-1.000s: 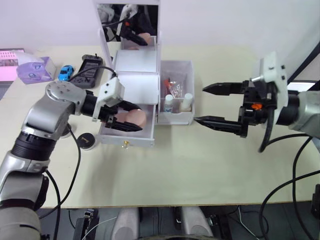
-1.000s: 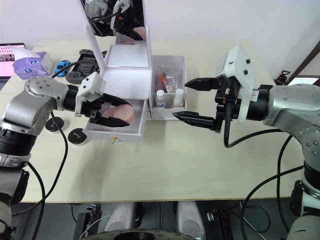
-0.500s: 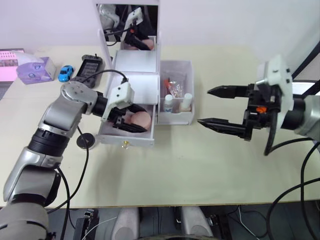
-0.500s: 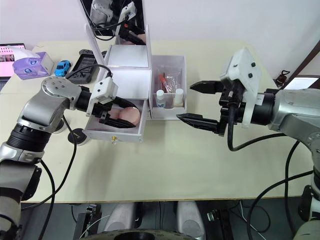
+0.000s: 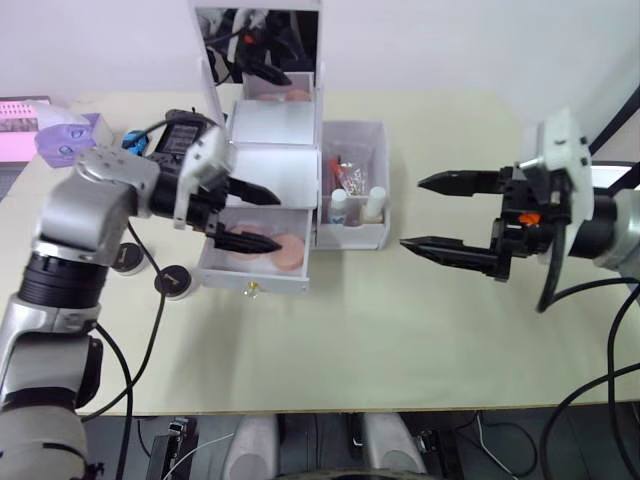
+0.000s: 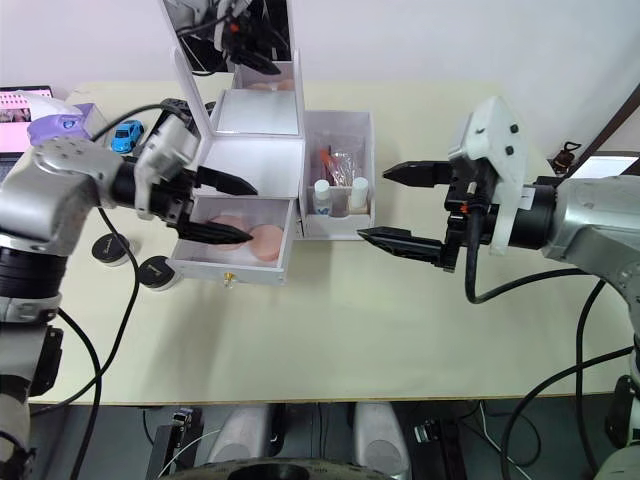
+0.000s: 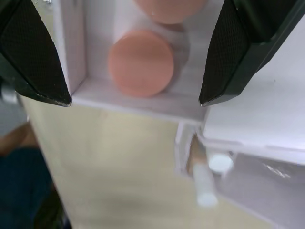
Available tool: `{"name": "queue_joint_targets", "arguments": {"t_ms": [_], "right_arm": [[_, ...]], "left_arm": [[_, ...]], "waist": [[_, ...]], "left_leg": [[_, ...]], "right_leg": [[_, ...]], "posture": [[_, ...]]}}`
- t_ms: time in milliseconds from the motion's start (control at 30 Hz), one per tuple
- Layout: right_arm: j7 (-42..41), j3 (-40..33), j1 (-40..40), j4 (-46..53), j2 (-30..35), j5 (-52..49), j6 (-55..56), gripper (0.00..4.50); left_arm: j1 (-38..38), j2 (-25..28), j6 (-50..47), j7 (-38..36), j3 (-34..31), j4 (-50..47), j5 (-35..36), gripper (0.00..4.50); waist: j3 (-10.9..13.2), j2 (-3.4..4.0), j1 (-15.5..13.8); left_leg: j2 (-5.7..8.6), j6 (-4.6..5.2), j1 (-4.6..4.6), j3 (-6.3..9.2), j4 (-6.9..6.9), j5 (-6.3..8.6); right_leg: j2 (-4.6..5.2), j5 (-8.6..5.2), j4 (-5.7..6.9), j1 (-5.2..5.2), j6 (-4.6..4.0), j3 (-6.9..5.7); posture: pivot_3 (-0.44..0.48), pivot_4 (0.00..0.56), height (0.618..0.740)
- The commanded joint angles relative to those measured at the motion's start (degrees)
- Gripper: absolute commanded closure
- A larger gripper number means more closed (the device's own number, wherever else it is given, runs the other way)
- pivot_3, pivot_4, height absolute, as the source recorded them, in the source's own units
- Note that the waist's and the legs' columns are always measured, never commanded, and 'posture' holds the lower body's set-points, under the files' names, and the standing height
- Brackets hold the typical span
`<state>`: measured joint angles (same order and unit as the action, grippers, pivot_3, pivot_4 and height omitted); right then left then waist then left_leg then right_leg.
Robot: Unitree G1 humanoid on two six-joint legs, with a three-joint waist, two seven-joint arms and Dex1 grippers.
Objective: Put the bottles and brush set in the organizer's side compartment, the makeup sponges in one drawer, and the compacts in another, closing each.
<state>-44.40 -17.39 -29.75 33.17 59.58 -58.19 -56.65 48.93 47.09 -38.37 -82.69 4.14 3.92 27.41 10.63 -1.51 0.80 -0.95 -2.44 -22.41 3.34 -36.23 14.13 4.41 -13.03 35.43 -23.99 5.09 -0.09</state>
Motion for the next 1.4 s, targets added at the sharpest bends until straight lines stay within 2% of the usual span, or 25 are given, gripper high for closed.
{"name": "queue_joint_targets", "arguments": {"t_ms": [33, 233, 367, 600, 800, 967, 1200, 1333, 1400], "right_arm": [[-2.87, -3.74, 2.93, -3.29, 0.72, 3.8, 5.07, 0.0], [-7.31, -5.49, 15.22, -13.32, -2.06, 16.29, 19.63, 0.0], [-9.91, -8.87, 21.83, -21.81, -4.93, 20.76, 27.71, 0.0], [-13.01, -12.68, 26.14, -34.48, -7.97, 24.76, 38.2, 0.0], [-12.71, -12.6, 27.79, -34.66, -9.32, 25.98, 39.98, 0.0], [-13.41, -10.75, 26.4, -28.78, -8.63, 22.94, 35.3, 0.0], [-15.52, -3.79, 21.46, -13.92, -4.68, 14.34, 21.8, 0.0], [-14.47, 2.3, 14.24, -8.67, -3.9, 10.31, 15.57, 0.0], [-12.78, 5.25, 10.08, -6.64, -4.92, 9.34, 13.41, 0.0]], "left_arm": [[0.13, 3.46, -1.28, 1.31, -7.93, -0.09, 3.62, 0.02], [-8.54, 8.68, 5.17, 4.4, -17.25, 3.94, 2.32, 0.02], [-17.8, 12.07, 12.72, 4.41, -25.38, 13.54, 1.05, 0.02], [-28.88, 13.69, 21.9, 6.2, -31.94, 22.14, -0.85, 0.02], [-33.86, 13.13, 25.69, 7.41, -34.34, 25.37, -0.57, 0.02], [-37.85, 11.82, 23.17, 6.16, -35.85, 17.93, 3.01, 0.02], [-51.87, 13.42, 9.78, 1.87, -40.61, -0.38, 10.67, 0.02], [-60.0, 12.81, 2.13, 1.58, -43.37, -13.53, 15.58, 0.02], [-62.4, 11.12, -1.28, 4.56, -43.48, -21.08, 18.53, 0.56]], "waist": [[0.0, 0.0, 0.01], [-0.01, 0.0, 0.01], [-0.01, 0.0, 0.18], [-0.01, 0.01, -0.14], [0.0, 0.02, -0.03], [0.0, 0.03, -0.04], [0.05, 0.1, 0.32], [0.05, 0.09, -0.02], [0.09, 0.14, -0.15]], "left_leg": [[0.0, 0.0, 0.0, 0.0, 0.01, 0.0], [0.0, 0.01, 0.08, -0.02, 0.06, 0.0], [0.0, 0.0, 0.12, -0.03, 0.03, 0.0], [0.0, 0.0, 0.22, -0.04, -0.02, 0.0], [-0.01, -0.01, 0.55, -0.06, 0.06, 0.0], [-0.02, -0.02, 0.77, -0.1, 0.09, 0.01], [-0.09, -0.02, 0.81, -0.2, 0.21, 0.02], [-0.19, -0.04, 0.8, -0.19, 0.2, 0.03], [-0.23, -0.05, 0.77, -0.19, 0.18, 0.04]], "right_leg": [[0.0, 0.0, 0.0, 0.0, 0.02, 0.0], [0.0, -0.01, 0.0, 0.05, 0.12, 0.0], [0.0, -0.04, 0.03, 0.09, 0.05, 0.0], [0.04, -0.09, 0.02, 0.25, -0.09, 0.0], [0.08, -0.11, 0.01, 0.48, -0.09, -0.01], [0.13, -0.13, 0.0, 0.64, -0.06, 0.0], [0.14, -0.12, -0.03, 0.59, -0.1, 0.04], [0.13, -0.22, -0.1, 0.57, 0.03, 0.02], [0.15, -0.22, -0.21, 0.57, 0.02, 0.0]], "posture": [[0.0, 0.15, 0.74], [0.0, 0.15, 0.74], [0.0, 0.15, 0.74], [0.0, 0.15, 0.74], [0.0, 0.15, 0.74], [0.0, 0.15, 0.74], [0.0, 0.15, 0.74], [0.0, 0.15, 0.74], [0.0, 0.15, 0.74]]}}
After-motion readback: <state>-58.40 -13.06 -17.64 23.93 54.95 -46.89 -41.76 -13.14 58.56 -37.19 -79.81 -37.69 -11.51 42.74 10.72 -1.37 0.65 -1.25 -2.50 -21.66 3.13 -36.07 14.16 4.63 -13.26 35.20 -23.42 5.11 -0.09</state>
